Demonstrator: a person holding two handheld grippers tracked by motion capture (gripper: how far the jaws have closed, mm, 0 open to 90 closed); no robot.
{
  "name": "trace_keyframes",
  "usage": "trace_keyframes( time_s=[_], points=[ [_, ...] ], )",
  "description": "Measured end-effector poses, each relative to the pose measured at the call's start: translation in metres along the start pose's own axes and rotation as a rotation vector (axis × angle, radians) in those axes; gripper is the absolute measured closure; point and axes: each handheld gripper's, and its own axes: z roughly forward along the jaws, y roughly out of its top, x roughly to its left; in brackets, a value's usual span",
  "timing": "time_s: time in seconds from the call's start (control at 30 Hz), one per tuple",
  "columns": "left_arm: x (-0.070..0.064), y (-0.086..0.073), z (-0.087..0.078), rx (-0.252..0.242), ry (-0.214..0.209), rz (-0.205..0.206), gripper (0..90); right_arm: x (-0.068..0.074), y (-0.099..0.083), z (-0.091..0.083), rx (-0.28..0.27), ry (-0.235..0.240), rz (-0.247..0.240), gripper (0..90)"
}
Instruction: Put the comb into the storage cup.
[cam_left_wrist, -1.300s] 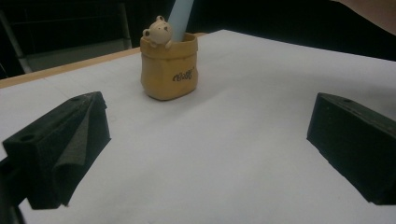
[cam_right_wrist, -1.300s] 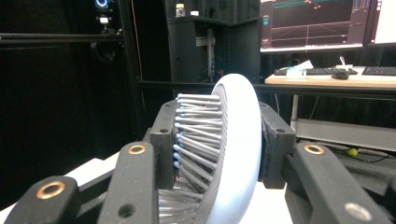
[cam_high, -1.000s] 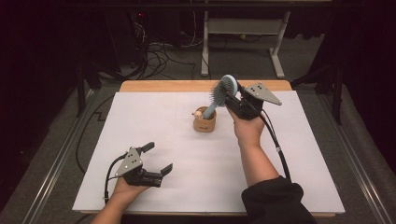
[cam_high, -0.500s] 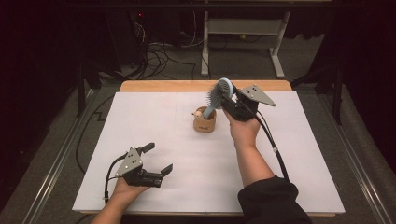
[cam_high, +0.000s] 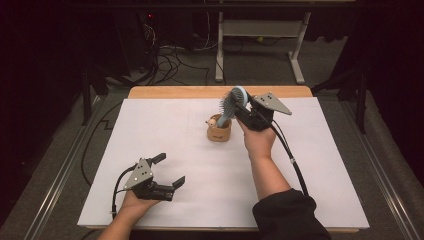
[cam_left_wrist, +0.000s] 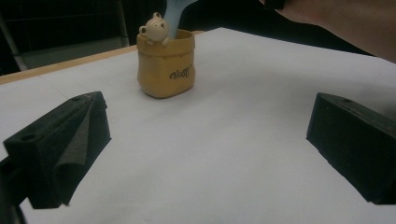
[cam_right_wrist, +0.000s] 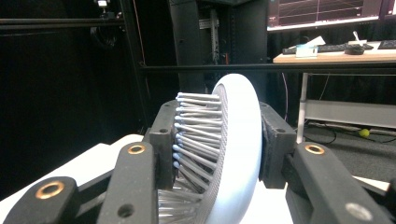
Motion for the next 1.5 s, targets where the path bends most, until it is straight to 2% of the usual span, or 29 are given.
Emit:
trace_keyframes(
  time_s=[0.67, 1.17, 1.5],
  points=[
    [0.0, -0.002, 0.0, 0.01, -0.001, 0.008, 1.1, 0.0, -0.004, 0.001, 0.006, -0.003, 0.009, 58.2],
    [0.001, -0.004, 0.001, 0.012, 0.002, 0.019, 1.3, -0.016, -0.007, -0.005, 0.034, -0.043, 0.076, 49.9],
    [0.001, -0.004, 0.001, 0.011, 0.003, 0.019, 1.8, -0.016, -0.007, -0.006, 0.051, -0.049, 0.053, 44.7]
  ],
)
